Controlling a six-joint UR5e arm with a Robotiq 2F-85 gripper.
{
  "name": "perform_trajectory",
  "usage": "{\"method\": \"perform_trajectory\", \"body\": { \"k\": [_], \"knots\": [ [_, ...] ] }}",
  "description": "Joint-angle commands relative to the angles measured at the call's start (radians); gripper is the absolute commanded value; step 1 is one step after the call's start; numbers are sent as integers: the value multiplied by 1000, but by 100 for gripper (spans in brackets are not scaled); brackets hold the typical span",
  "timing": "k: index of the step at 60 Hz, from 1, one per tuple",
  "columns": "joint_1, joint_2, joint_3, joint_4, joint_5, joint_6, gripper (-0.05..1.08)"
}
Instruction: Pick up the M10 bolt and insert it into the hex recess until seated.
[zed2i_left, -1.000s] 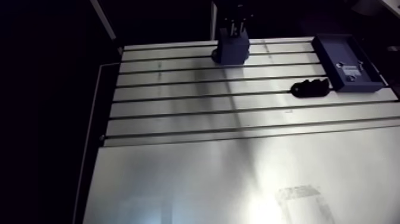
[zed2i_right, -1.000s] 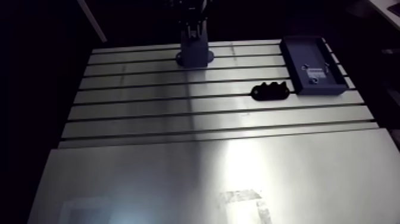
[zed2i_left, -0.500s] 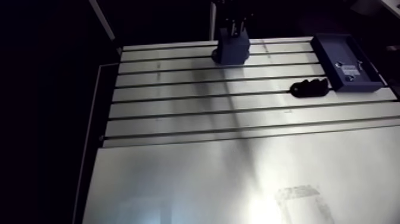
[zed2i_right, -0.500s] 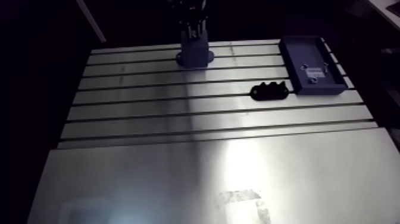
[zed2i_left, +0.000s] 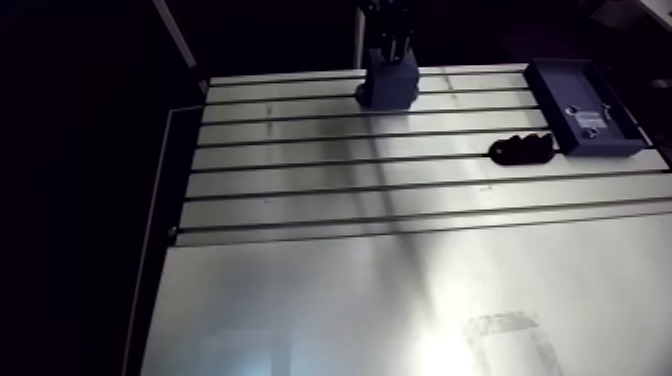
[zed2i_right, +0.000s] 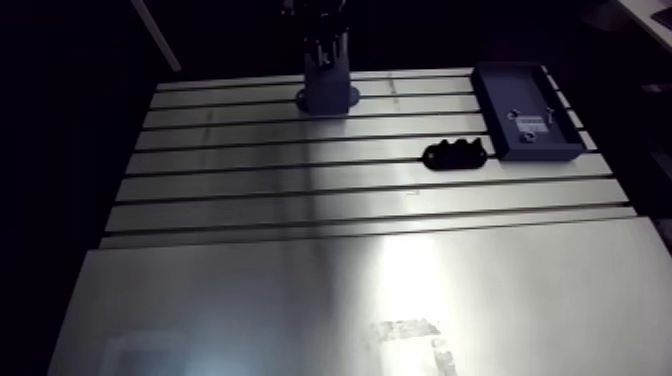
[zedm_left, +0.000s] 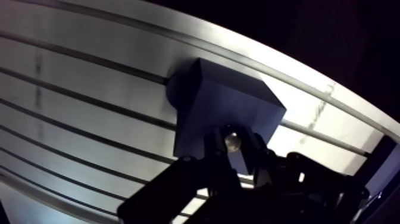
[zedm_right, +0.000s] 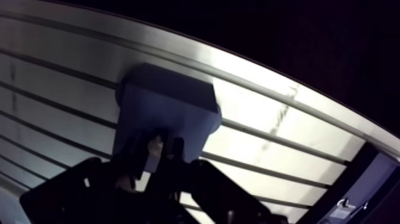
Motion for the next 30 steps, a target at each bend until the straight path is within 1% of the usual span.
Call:
{"method": "perform_trajectory", "body": {
  "k": [1, 30],
  "knots": [
    [2, -4, 6, 1, 3, -74, 71],
    [2, -5, 3, 1, 6, -179, 70]
  ]
}}
